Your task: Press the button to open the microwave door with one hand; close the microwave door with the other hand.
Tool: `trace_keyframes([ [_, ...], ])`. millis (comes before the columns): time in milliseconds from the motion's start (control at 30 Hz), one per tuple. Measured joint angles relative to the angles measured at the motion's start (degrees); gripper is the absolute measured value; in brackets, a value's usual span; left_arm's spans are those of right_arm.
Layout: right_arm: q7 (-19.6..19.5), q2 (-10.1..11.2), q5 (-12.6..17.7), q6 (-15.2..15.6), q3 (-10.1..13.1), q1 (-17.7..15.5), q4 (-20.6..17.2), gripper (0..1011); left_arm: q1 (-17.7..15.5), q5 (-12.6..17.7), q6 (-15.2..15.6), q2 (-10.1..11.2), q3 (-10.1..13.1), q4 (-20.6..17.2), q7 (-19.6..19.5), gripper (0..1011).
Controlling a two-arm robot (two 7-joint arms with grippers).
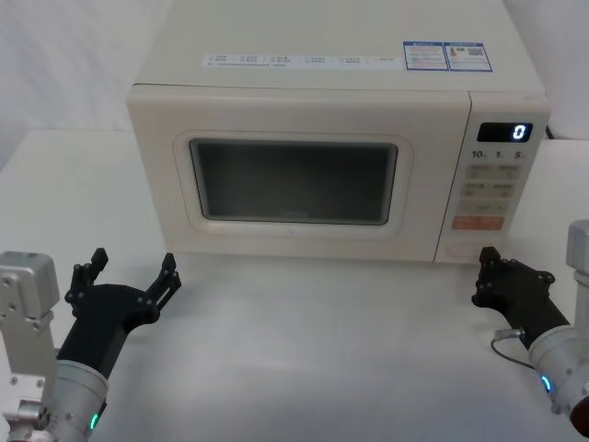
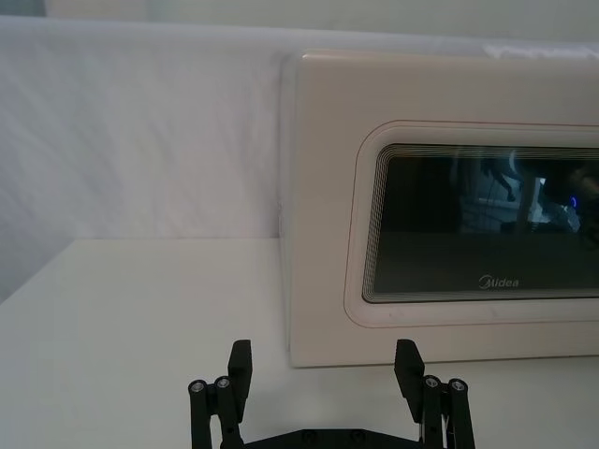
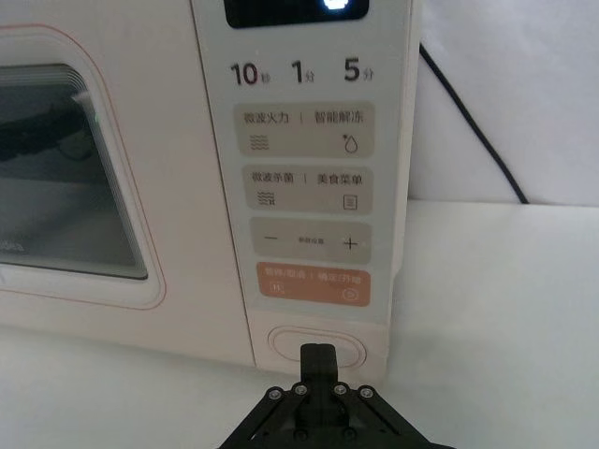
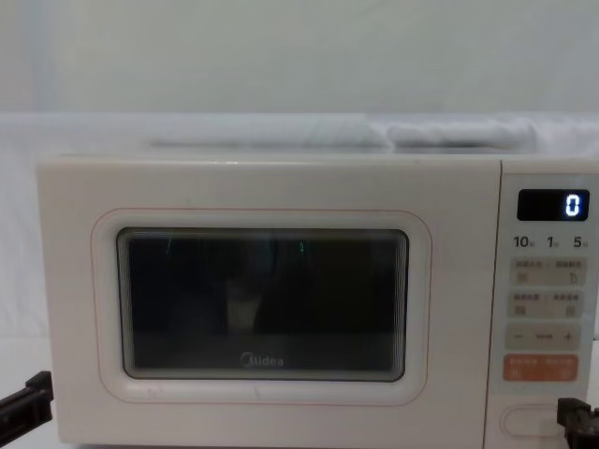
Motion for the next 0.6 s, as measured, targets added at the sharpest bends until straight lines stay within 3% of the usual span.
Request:
trace_keyframes([
  [267, 0.4, 0.3, 0.6, 2.6, -0.2, 1.5, 1.2, 0, 0.0, 0.0, 0.0, 0.0, 0.0, 0.0, 0.0, 1001],
  [600, 0.6, 0.5, 0.4, 3.7, -1.3, 2.2, 1.4, 0, 0.0, 0.0, 0.0, 0.0, 0.0, 0.0, 0.0, 1001],
])
